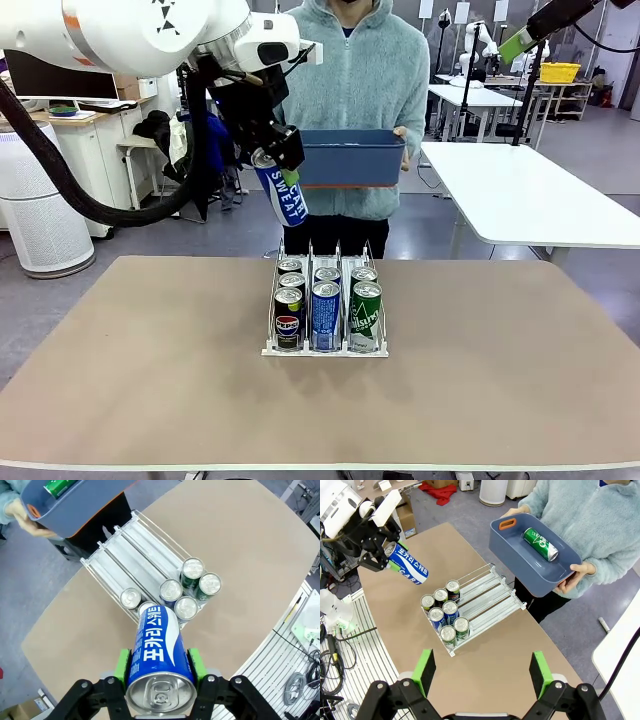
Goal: Fill the beverage cans into the dispenser.
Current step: Place the picked Ionic drink in the line of the Automatic Can Dispenser with the same cans.
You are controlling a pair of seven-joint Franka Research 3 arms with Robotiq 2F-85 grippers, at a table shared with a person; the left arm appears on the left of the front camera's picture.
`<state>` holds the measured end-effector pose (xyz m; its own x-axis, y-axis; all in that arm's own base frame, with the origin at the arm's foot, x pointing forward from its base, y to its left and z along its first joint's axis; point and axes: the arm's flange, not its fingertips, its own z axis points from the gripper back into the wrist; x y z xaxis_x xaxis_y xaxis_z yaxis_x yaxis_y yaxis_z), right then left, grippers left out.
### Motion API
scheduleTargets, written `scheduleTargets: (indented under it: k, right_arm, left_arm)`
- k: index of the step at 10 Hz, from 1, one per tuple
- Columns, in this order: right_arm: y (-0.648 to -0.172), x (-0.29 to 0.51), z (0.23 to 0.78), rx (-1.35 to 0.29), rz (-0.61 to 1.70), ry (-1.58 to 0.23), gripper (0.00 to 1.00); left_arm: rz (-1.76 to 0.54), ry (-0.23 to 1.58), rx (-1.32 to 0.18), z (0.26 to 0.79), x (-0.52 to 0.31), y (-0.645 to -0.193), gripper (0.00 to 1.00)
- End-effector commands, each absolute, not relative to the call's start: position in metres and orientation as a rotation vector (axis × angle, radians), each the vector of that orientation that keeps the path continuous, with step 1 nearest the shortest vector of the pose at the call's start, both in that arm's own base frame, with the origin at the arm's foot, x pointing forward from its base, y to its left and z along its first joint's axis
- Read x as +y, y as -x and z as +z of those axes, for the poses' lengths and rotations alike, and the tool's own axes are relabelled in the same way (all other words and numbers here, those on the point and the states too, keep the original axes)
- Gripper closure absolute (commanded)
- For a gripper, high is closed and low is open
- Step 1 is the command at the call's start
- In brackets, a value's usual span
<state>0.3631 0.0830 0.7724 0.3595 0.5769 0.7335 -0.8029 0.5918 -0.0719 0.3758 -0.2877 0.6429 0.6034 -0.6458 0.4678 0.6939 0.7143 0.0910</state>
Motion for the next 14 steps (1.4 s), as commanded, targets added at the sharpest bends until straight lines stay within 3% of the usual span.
scheduleTargets:
  k: [1, 6, 11, 14]
  right_arm:
    - [-0.362, 0.083, 0.771, -0.795, 0.909, -0.325, 0.00]
    - [-0.362, 0.083, 0.771, -0.795, 0.909, -0.325, 0.00]
    - [-0.362, 0.083, 0.771, -0.795, 0.909, -0.325, 0.00]
    - [-0.362, 0.083, 0.771, -0.795, 0.909, -0.325, 0.00]
  left_arm:
    - [-0.776, 0.086, -0.501, 0.643, -0.285, -0.379, 0.43]
    - [-0.745, 0.106, -0.494, 0.626, -0.304, -0.377, 0.43]
    - [-0.779, 0.154, -0.508, 0.580, -0.360, -0.320, 0.43]
    - [-0.777, 0.168, -0.493, 0.547, -0.376, -0.309, 0.43]
